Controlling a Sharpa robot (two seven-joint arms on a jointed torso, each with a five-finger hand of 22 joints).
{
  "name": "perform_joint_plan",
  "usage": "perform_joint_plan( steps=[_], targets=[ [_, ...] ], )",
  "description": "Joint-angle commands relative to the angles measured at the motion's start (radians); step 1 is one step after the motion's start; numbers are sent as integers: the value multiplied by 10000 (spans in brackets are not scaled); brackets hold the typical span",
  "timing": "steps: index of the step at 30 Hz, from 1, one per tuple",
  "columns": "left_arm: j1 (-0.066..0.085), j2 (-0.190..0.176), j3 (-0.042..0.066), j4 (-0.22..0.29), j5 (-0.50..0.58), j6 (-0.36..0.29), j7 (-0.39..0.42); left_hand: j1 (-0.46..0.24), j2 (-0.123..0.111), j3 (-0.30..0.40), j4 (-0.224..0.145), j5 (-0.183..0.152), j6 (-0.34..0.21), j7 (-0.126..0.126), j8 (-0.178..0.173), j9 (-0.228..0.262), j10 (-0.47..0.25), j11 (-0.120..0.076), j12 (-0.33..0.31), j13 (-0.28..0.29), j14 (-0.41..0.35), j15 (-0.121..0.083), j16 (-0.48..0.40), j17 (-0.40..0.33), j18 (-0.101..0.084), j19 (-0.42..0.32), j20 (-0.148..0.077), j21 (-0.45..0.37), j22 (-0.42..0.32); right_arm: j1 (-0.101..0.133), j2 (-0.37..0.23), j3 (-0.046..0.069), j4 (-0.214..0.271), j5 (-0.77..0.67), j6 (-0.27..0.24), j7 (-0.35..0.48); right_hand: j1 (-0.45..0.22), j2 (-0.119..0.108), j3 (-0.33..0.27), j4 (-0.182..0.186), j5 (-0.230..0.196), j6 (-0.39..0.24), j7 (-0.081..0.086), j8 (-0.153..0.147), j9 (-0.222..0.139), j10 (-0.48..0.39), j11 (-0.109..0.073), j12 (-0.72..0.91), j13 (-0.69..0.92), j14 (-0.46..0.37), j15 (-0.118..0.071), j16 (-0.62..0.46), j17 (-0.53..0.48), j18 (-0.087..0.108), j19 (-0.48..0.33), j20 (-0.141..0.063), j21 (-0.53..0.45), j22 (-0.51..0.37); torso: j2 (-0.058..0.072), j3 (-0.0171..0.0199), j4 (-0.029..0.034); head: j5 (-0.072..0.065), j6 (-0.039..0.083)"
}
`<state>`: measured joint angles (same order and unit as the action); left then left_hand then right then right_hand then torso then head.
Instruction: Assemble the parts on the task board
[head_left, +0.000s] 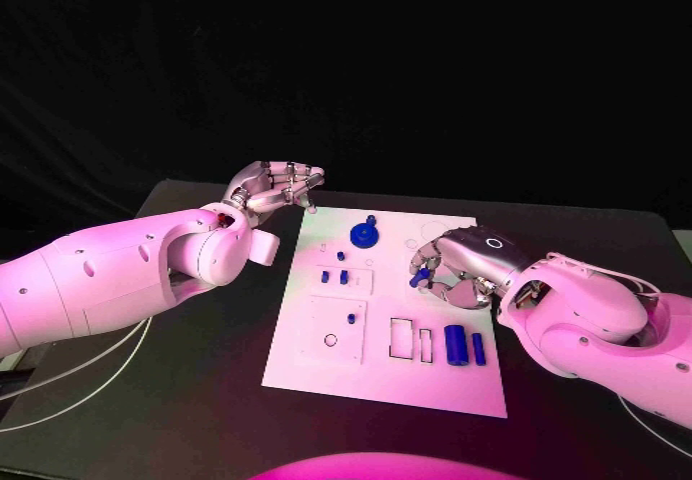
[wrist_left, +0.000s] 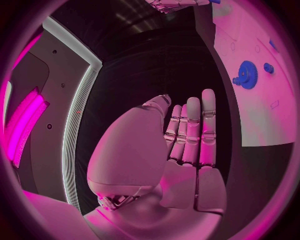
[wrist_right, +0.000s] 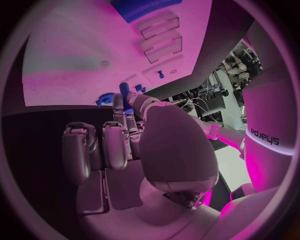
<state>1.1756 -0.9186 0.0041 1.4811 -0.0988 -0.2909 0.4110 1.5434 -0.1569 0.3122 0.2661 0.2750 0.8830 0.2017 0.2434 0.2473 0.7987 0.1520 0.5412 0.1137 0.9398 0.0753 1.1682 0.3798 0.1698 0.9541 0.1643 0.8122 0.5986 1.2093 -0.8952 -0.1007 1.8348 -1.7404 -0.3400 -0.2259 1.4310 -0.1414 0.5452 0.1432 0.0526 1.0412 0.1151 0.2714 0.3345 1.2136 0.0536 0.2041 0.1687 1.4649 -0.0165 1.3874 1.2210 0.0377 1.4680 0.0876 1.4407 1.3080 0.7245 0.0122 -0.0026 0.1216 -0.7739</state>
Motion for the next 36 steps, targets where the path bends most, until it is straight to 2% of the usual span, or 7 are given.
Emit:
perform_joint_plan(
  steps=[1,5,10,16,25,30,36],
  targets=[
    [5,34,6,12,41,108,55,22,-72,57,-10,45,-58,44,37,-2,-59,-20,36,-13,-49,12,-37,-9,142,-39,4,-47,-11,27,21,11,368,78,-461,81,-35,-134,14,-49,37,-1,63,256,503,78,3,-47,9,395,-65,43,-18,-118,609,-77,36,2260,6,-2,-6,20,4],
    [5,54,6,12,41,112,51,22,-72,57,-10,45,-58,44,37,-2,-59,-20,36,-13,-49,12,-37,-9,142,-39,4,-47,-11,1,336,13,609,232,-534,195,-70,-156,29,-57,42,-17,69,252,515,73,8,-66,7,393,-61,37,-30,-112,600,-75,8,2253,2,5,-25,104,-30],
    [5,107,6,6,41,127,44,23,-73,74,-15,44,-60,46,42,-2,-64,-18,40,-15,-52,13,-38,-12,142,-39,4,-45,-9,-271,1089,-25,537,215,-560,375,-83,-160,42,-64,48,-27,73,249,520,68,11,-78,6,389,-59,27,-50,-106,590,-74,-21,2245,-11,-10,1,176,-66],
    [5,189,5,-17,42,135,32,23,-73,74,-15,44,-60,46,42,-2,-64,-18,40,-15,-52,13,-38,-12,142,-39,4,-45,-9,-674,1944,-116,121,72,-491,537,-89,-160,62,-78,58,-37,77,247,527,65,12,-89,5,391,-58,34,-38,-104,586,-73,-35,2242,2,-15,28,275,-83],
    [8,258,3,-10,42,146,12,19,-77,90,-20,43,-62,49,47,-2,-69,-16,45,-16,-55,14,-39,-16,141,-40,4,-44,-8,-1196,2805,-252,-796,-87,-183,562,-94,-164,81,-95,68,-48,82,244,534,62,15,-101,5,388,-56,25,-57,-102,584,-71,-42,2241,19,-9,-9,411,-140],
    [8,263,3,-7,42,147,7,19,-77,90,-20,43,-62,49,47,-2,-69,-16,45,-16,-55,14,-39,-16,141,-40,4,-44,-8,-1352,3042,-277,-1078,-159,-6,504,-103,-169,89,-102,72,-55,88,242,537,60,19,-107,4,388,-54,25,-57,-98,577,-71,-64,2235,20,9,0,432,-181],
    [8,262,2,-4,42,151,-3,19,-77,90,-20,43,-62,49,47,-2,-69,-16,45,-16,-55,14,-39,-16,141,-40,4,-44,-8,-1450,3221,-299,-1286,-232,220,441,-112,-174,102,-113,78,-64,94,240,543,58,23,-116,4,391,-52,33,-42,-102,583,-69,-45,2241,22,11,7,439,-211]
  ],
)
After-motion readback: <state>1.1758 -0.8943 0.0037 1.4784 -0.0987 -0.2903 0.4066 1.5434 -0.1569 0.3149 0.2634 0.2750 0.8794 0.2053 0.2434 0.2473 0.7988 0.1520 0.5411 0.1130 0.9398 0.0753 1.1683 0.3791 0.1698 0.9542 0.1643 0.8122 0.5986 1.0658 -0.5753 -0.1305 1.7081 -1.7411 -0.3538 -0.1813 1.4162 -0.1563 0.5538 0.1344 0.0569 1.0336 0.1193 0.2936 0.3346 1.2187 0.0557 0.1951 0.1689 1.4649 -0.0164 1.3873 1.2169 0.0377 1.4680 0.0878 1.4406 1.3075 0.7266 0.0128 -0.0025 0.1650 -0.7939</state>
